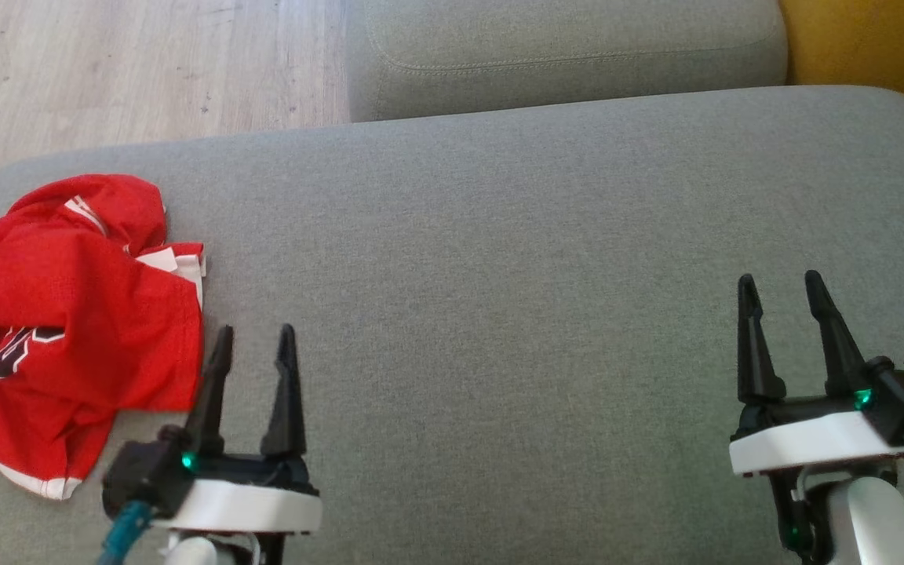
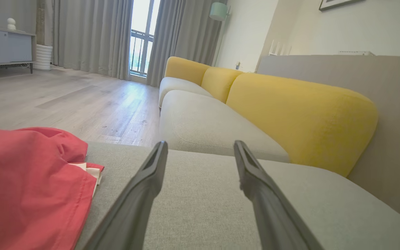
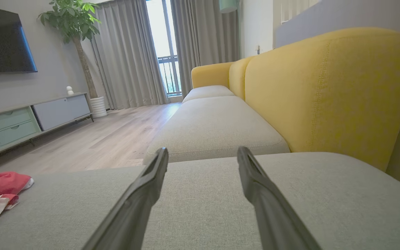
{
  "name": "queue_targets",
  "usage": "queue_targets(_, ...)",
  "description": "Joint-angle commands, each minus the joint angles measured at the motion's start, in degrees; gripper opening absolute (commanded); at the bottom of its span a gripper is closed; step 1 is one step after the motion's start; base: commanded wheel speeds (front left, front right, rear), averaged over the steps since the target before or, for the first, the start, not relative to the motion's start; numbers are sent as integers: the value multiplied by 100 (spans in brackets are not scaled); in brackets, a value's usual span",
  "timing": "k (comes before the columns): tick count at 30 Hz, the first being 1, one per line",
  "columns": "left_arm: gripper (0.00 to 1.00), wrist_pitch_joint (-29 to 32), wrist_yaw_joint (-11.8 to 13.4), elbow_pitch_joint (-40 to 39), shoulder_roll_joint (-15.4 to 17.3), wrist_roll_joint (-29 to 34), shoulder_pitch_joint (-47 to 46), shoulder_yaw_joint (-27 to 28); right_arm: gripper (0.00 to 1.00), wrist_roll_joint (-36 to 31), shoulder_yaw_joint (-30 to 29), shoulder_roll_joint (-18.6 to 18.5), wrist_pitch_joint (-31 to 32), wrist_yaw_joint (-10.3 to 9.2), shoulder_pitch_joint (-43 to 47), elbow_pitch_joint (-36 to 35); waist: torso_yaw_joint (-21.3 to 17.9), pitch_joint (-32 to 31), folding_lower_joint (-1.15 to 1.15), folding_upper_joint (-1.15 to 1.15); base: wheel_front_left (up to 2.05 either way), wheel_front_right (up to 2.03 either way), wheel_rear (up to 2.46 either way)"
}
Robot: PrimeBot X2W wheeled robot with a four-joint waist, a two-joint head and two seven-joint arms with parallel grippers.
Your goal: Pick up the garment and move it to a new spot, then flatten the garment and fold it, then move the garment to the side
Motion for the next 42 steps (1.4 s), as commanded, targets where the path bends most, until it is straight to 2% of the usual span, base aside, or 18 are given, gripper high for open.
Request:
queue_targets(1,100,-86,-40,-173,66,170,-120,82,100,-177,131,-45,-100,36,-106,-226,-1,-3,0,0,0,0,0)
queue_targets(9,100,-222,-30,34,103,679,-143,-71,100,-759,272,-47,-235,39,-80,-303,-1,-5,0,0,0,0,0)
queue_targets(13,100,-290,-47,126,72,754,-120,-35,100,-820,314,-48,-303,40,-74,-344,3,-4,0,0,0,0,0)
queue_targets(22,100,-460,-101,141,-25,889,-81,197,100,-343,420,-51,-472,44,14,-150,12,-20,0,0,0,0,0)
queue_targets(30,100,-507,-194,420,-48,311,-38,185,100,315,546,-52,-518,45,17,138,-14,-40,0,0,0,0,0)
queue_targets(42,100,-507,-220,580,-50,306,-115,184,100,301,535,-52,-518,45,-37,290,5,-36,0,0,0,0,0)
